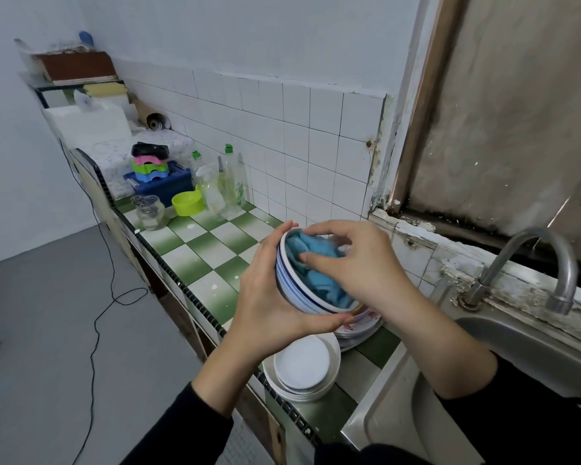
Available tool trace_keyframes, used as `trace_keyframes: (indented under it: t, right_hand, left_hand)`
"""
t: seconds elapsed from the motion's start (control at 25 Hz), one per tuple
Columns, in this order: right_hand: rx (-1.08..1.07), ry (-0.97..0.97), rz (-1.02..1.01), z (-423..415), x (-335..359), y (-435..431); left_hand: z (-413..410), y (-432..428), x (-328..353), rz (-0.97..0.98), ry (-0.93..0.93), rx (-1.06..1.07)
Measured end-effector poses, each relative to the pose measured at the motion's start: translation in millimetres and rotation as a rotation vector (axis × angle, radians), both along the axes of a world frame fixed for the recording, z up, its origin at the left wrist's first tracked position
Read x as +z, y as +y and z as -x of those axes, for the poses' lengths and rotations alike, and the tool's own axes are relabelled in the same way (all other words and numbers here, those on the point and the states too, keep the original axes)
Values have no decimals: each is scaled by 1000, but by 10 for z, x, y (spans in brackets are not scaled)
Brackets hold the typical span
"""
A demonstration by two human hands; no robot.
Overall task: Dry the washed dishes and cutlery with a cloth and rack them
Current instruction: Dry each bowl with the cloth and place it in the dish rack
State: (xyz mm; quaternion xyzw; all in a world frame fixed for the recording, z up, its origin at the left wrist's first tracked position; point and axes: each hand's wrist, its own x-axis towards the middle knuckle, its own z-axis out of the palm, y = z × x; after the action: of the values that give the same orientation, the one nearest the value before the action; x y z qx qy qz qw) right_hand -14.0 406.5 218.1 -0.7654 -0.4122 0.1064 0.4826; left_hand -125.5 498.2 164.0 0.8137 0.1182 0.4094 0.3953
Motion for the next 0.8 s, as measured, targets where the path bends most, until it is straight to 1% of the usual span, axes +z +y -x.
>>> trace_keyframes:
  t: [0.04,0.08,0.12,0.2,0.24,0.28,0.32,0.36,0.4,0.44,0.56,0.6,0.64,0.8]
  right_hand:
    - [94,95,-38,26,-22,14]
    - [206,143,-44,36,-27,9]
    - [327,158,-17,31,1,-13]
    - [520,127,116,-30,113,-72]
    - [531,56,179,-69,158,-88]
    - [472,-39,214,-104,178,-90]
    - [375,-127,219,-113,177,-84]
    - [280,-174,189,-88,164,-61]
    - [237,-175,143,-50,144,-36]
    - [255,-138,108,-19,111,-19]
    - [443,34,132,24,76,-41]
    - [478,46,156,24,90,-56]
    - [479,19,176,24,109,-65]
    - [371,-129,260,-4,168,-65]
  left_hand:
    - [8,29,-7,19,-3,-10]
    - [31,68,-11,33,-5,-19]
    - [64,110,-10,42,-8,-32]
    - [126,170,7,34,-17,-54]
    - [144,175,15,25,-21,-64]
    - [152,163,20,29,-28,-76]
    - [151,144,26,45,-37,-85]
    - [145,130,29,59,-45,-92]
    - [141,123,29,60,-51,-98]
    - [139,128,24,48,-54,-105]
    - [169,165,31,40,-46,-112]
    - [168,168,31,55,-45,-116]
    - [164,164,27,72,-46,-123]
    - [99,119,-8,95,-44,-162]
